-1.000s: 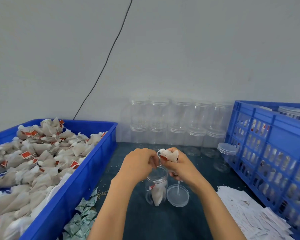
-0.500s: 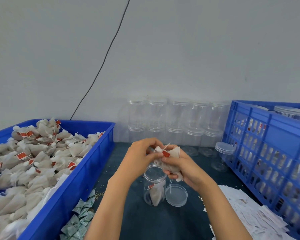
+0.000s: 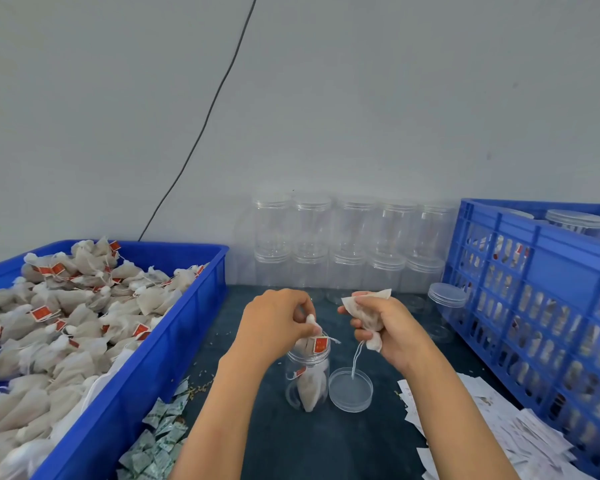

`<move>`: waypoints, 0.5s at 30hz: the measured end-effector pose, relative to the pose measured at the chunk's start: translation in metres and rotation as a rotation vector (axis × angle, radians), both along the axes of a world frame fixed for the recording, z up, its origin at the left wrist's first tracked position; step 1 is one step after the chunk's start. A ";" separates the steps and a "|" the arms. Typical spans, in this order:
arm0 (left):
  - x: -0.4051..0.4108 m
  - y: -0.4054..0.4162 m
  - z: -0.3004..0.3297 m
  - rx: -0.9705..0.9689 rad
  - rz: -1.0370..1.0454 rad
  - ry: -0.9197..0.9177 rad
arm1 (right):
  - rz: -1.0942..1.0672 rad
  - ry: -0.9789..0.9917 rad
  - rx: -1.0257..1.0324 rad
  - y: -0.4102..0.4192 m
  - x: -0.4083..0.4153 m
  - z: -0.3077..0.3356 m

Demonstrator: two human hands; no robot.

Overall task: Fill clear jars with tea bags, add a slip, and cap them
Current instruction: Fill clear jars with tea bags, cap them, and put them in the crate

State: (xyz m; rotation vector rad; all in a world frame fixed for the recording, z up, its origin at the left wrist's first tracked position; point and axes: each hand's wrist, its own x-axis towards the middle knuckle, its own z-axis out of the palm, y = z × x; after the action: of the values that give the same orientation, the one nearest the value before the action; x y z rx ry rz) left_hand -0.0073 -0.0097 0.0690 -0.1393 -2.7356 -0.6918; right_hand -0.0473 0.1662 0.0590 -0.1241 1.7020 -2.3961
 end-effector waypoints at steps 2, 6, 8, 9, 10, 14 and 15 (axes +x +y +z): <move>-0.001 0.002 -0.002 -0.048 -0.011 -0.009 | 0.030 -0.057 -0.027 -0.001 0.002 0.000; -0.003 0.005 -0.007 -0.174 -0.012 -0.046 | 0.087 -0.079 0.016 -0.004 0.006 0.000; -0.003 0.004 -0.008 -0.159 -0.024 -0.064 | 0.078 -0.081 0.051 -0.006 0.007 -0.001; -0.003 0.003 -0.007 -0.113 -0.030 -0.056 | 0.070 -0.083 0.075 -0.007 0.006 -0.001; -0.003 0.002 -0.005 -0.065 -0.029 -0.026 | 0.058 -0.080 0.108 -0.008 0.005 -0.002; 0.000 -0.001 0.000 -0.064 0.001 0.130 | 0.002 -0.056 0.244 -0.008 0.005 -0.001; 0.000 -0.002 0.000 -0.095 -0.014 0.115 | -0.004 -0.052 0.262 -0.008 0.005 -0.001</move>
State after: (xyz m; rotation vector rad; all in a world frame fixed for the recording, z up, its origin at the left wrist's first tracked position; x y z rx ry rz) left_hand -0.0072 -0.0114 0.0688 -0.2138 -2.6595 -0.5399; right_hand -0.0421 0.1579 0.0583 -0.0189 1.9719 -2.1342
